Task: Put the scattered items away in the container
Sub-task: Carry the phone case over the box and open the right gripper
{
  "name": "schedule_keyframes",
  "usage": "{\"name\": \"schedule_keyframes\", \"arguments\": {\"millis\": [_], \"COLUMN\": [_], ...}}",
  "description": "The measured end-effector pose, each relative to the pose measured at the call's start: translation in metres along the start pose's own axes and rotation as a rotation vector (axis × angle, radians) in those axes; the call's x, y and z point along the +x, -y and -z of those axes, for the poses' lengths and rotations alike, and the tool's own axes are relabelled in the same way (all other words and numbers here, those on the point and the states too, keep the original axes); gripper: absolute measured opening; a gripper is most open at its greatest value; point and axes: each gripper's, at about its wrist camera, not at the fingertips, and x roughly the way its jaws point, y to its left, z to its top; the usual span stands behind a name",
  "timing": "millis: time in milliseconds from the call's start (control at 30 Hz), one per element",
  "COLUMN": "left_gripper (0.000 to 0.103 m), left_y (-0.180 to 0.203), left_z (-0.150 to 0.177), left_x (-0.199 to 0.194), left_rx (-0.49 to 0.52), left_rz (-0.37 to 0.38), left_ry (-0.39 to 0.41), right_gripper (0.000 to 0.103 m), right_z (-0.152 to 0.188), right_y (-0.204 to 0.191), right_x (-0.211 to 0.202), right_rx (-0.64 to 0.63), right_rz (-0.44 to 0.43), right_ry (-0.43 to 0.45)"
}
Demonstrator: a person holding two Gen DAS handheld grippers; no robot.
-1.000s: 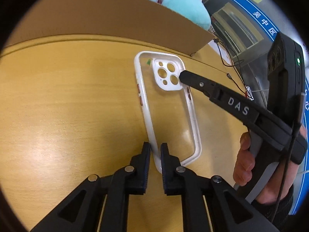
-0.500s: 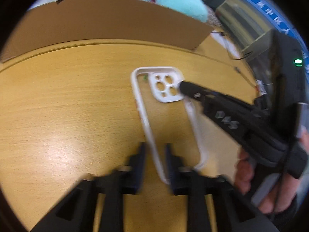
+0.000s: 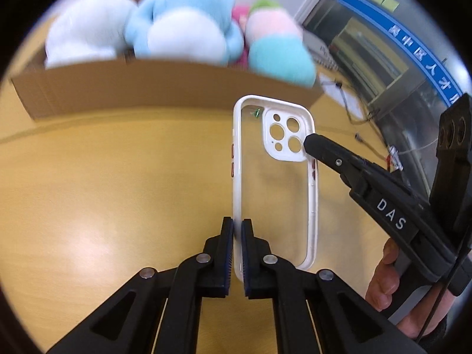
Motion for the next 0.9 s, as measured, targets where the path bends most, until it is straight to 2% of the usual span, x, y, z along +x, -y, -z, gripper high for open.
{"name": "schedule_keyframes", "arguments": {"millis": [133, 267, 400, 533, 633, 733, 800, 900], "left_gripper": [0.005, 0.005, 0.005, 0.006, 0.006, 0.006, 0.006, 0.007], "left_y": [0.005, 0.005, -0.001, -0.007, -0.012, -0.021, -0.029, -0.042], "left_z": [-0.024, -0.06, -0.121, -0.187, -0.239, -0.28, -0.303, -0.32], "left_x": [-0.031, -0.056, -0.082, -0.088, -0.073, -0.041, -0.008, 0.04], "left_rx": [0.05, 0.086, 0.113, 0.149, 0.163, 0.145, 0.12, 0.093], "left_rz": [-0.017, -0.032, -0.056, -0.079, -0.088, -0.072, -0.069, -0.086], "left_ry": [0.086, 0.163, 0.243, 0.274, 0.255, 0.194, 0.128, 0.037], "right_gripper": [0.008, 0.007, 0.007, 0.007, 0.007, 0.007, 0.007, 0.007], "right_z": [-0.03, -0.076, -0.134, -0.201, -0.249, -0.286, -0.299, -0.304], "right_y": [-0.021, -0.043, -0.06, -0.064, -0.059, -0.044, -0.033, -0.014], "right_x": [-0.016, -0.024, -0.022, -0.002, 0.027, 0.067, 0.097, 0.154], "right_rx": [-0.034, -0.081, -0.122, -0.14, -0.141, -0.139, -0.127, -0.109], "right_rz": [-0.025, -0.055, -0.066, -0.061, -0.037, -0.004, 0.012, 0.043], "right_ry": [0.09, 0.168, 0.243, 0.268, 0.265, 0.223, 0.173, 0.061]}}
